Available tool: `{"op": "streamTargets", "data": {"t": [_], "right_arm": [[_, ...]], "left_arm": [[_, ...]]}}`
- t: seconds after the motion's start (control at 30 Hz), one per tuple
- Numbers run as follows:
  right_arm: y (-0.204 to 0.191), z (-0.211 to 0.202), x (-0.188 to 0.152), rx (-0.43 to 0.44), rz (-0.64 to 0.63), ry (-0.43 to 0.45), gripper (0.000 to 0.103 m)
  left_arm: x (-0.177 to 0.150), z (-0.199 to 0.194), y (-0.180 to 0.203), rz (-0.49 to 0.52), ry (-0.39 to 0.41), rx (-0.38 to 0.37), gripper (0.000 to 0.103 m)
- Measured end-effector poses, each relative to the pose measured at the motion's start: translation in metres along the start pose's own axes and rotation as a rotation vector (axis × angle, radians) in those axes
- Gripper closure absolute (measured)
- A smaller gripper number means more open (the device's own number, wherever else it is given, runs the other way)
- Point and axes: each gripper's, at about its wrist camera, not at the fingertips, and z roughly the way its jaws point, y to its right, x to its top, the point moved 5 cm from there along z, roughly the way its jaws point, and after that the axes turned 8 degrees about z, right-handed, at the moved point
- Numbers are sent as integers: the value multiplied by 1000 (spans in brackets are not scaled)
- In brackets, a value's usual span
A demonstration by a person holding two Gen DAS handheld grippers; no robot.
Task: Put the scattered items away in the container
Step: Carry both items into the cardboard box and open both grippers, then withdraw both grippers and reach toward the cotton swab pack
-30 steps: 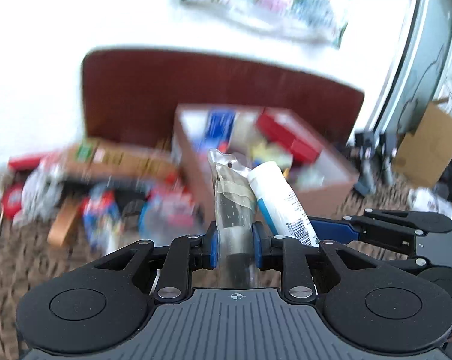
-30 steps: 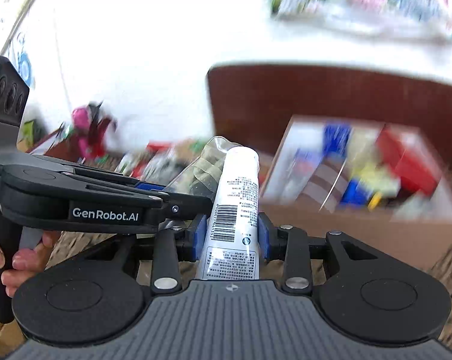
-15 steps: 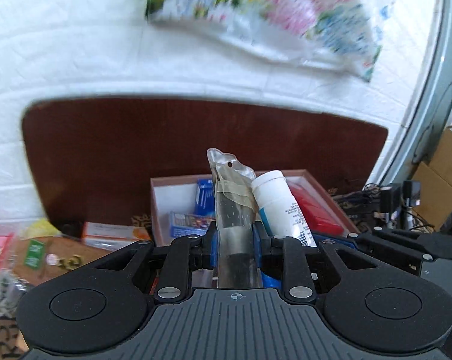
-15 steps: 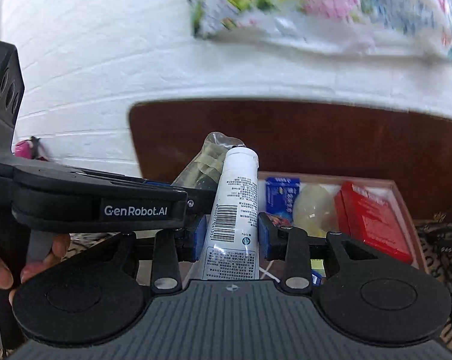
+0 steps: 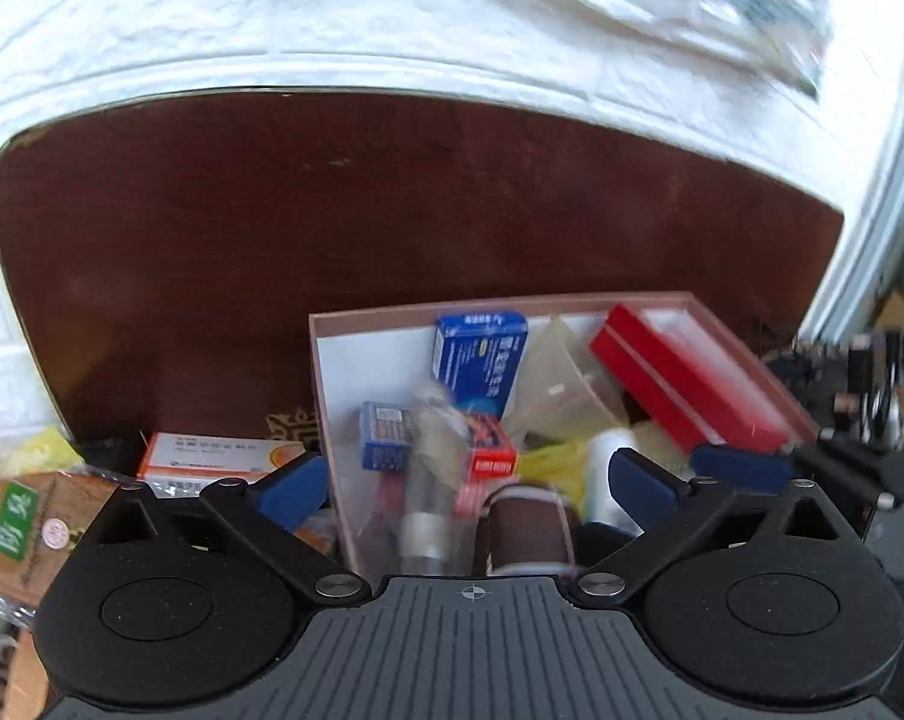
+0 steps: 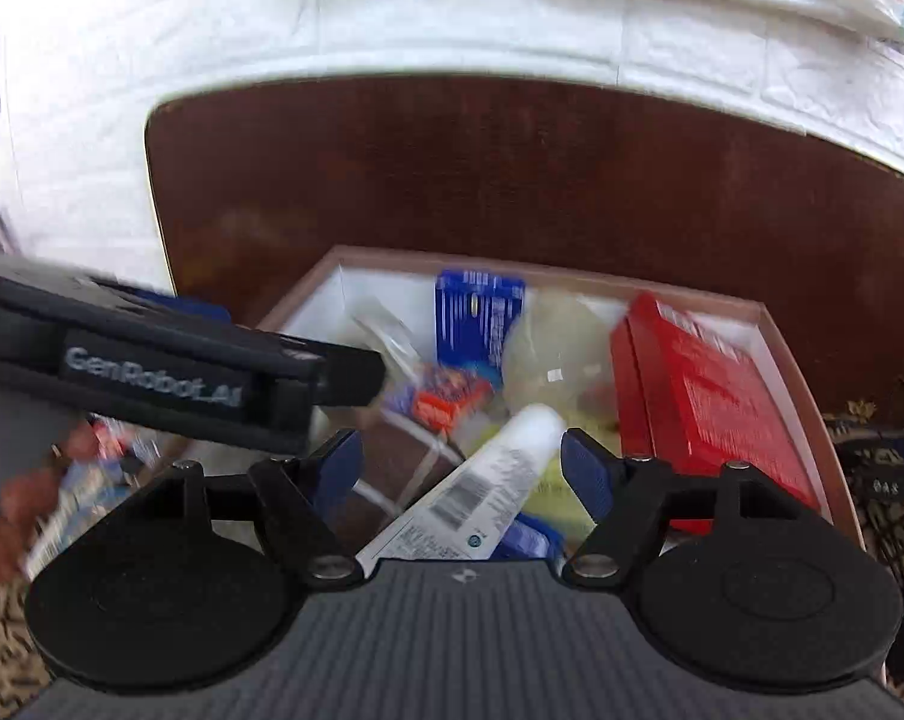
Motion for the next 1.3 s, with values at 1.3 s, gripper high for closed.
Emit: {"op": "streamTargets", "data": {"t": [1.3], "right_arm": [[-197, -105, -142, 316, -59, -60, 0]], "left_arm": [[-219, -203, -65, -308, 6, 48, 0]]}}
